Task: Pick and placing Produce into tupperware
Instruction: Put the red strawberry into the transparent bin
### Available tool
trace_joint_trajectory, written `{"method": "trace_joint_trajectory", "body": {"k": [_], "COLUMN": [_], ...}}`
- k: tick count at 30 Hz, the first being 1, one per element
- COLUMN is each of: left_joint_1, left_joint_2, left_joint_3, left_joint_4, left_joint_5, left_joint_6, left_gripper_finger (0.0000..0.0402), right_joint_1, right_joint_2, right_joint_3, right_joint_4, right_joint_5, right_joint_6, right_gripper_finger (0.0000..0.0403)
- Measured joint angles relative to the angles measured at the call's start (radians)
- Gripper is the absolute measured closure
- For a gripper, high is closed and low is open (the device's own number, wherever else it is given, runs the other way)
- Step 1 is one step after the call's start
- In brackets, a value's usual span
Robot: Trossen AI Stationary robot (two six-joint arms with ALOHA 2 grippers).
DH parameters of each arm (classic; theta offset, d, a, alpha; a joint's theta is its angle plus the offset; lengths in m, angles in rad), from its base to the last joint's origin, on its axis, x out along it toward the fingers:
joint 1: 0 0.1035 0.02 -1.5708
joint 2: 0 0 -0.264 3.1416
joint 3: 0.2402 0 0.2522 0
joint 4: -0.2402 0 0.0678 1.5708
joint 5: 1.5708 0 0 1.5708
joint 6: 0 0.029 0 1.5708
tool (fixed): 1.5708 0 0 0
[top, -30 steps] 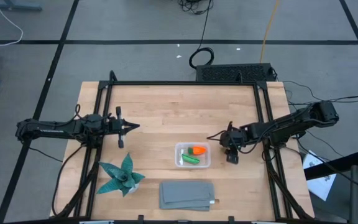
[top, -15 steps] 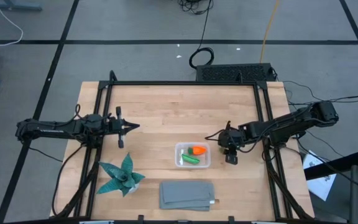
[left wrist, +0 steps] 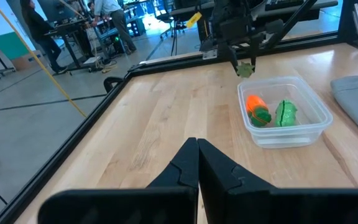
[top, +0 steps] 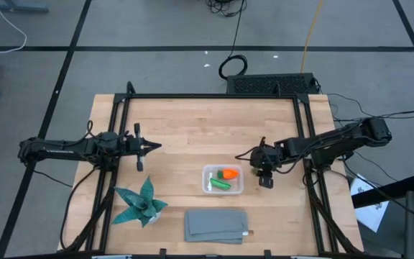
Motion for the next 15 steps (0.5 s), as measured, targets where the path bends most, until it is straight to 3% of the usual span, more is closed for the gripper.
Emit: {"method": "trace_joint_trajectory", "body": {"k": [15], "left_joint_1": [0.000], "left_joint_2": [0.000], "left_joint_3": [0.000], "left_joint_4": [0.000], "left_joint_5": [0.000], "left_joint_6": [0.000], "left_gripper_finger": [0.0401], "right_joint_1": [-0.006], "right_joint_2": [0.000], "right_joint_3": [0.166], "right_joint_4": [-0.108], "right_joint_5": [0.002], "right_joint_6": [-0.037], "right_gripper_finger": [0.0267]}}
